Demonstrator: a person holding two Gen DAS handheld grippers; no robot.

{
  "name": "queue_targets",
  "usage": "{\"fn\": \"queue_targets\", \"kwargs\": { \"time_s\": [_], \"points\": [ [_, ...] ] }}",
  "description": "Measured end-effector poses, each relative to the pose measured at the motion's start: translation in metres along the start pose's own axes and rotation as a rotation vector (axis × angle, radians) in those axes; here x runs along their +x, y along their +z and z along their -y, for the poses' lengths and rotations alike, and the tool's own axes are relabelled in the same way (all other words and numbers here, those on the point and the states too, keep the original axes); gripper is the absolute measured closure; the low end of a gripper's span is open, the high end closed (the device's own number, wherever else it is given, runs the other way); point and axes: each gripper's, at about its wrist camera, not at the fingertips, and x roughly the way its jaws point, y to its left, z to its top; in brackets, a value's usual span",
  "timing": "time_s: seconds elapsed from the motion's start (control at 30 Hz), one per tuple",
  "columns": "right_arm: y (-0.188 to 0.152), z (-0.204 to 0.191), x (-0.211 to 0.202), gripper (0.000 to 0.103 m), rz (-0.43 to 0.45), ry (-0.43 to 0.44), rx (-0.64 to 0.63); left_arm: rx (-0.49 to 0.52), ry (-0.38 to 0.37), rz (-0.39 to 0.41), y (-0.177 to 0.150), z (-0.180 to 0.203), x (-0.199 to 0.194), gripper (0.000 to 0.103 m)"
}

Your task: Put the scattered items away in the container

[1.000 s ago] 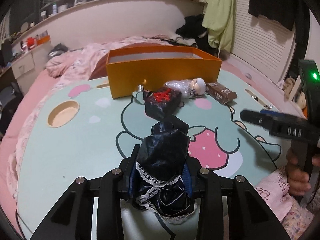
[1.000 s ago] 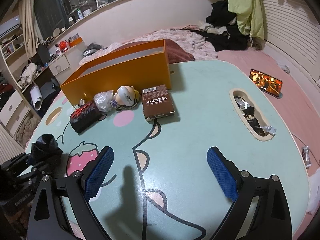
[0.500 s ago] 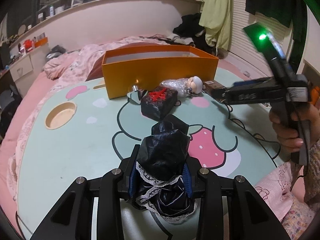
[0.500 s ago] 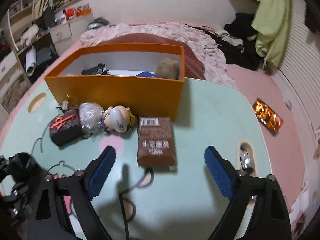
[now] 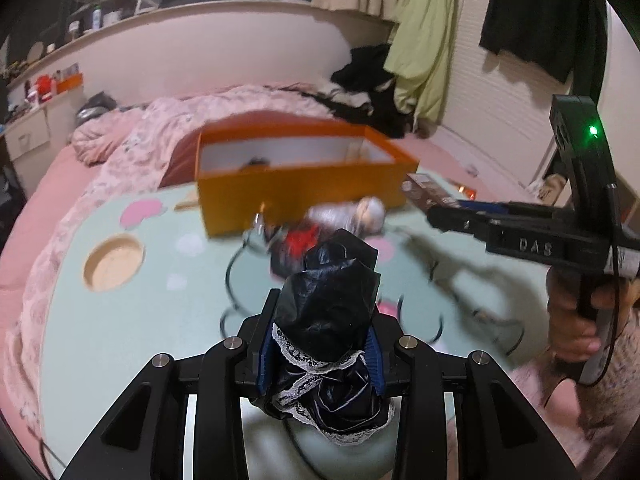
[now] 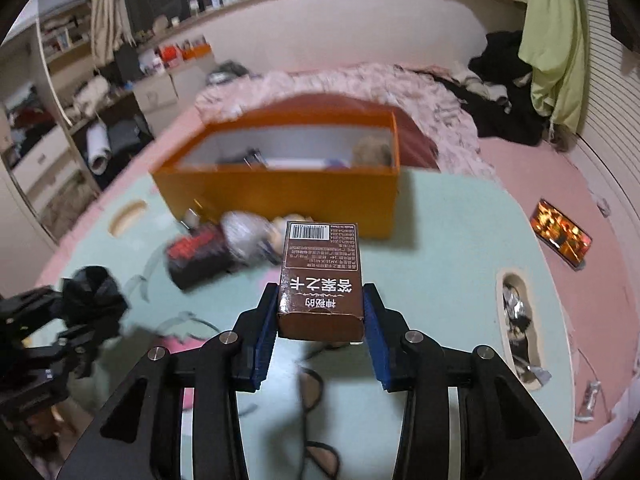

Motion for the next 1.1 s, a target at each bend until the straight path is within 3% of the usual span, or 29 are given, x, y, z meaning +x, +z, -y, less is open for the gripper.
{"fn": "queue_targets", "kwargs": {
  "time_s": [0.23, 0.37, 0.47, 0.57, 0.63, 0.73, 0.87, 0.93, 1.1],
  "points": [
    [0.060, -0.016, 0.009, 0.061, 0.054, -0.019, -0.026, -0.001, 0.022, 0.028, 0.086, -0.016, 0.023, 0.068],
    [0.099, -0.021, 0.034, 0.061, 0.041, -0.049, -0.026, -0.016, 0.076, -0.010, 0.128, -0.030, 0.062, 0.068],
    [0.122, -0.020, 0.060, 0.060, 0.029, -0.087, -0.011, -0.060, 0.141, -0.058, 0.135, -0.044, 0.092, 0.050],
    [0.127, -0.012, 0.084, 0.039, -0.049, -0.127, 0.039, -0.121, 0.114, -0.059, 0.125, -0.056, 0.096, 0.036],
    [0.122, -0.003, 0.089, 0.037, -0.054, -0.128, 0.078, -0.138, 0.094, -0.033, 0.115, -0.057, 0.086, 0.027],
    [0.108, 0.001, 0.076, 0.036, -0.023, -0.100, 0.105, -0.115, 0.107, -0.011, 0.102, -0.053, 0.067, 0.025],
    [0.088, -0.001, 0.050, 0.030, 0.011, -0.057, 0.139, -0.057, 0.149, -0.033, 0.080, -0.039, 0.040, 0.023],
    [0.075, -0.005, 0.036, 0.029, 0.018, -0.051, 0.134, -0.031, 0.136, -0.039, 0.061, -0.029, 0.026, 0.015],
    [0.027, -0.013, 0.022, 0.020, 0.003, -0.086, 0.115, -0.062, 0.121, -0.106, 0.003, -0.014, 0.019, 0.012]
  ]
}}
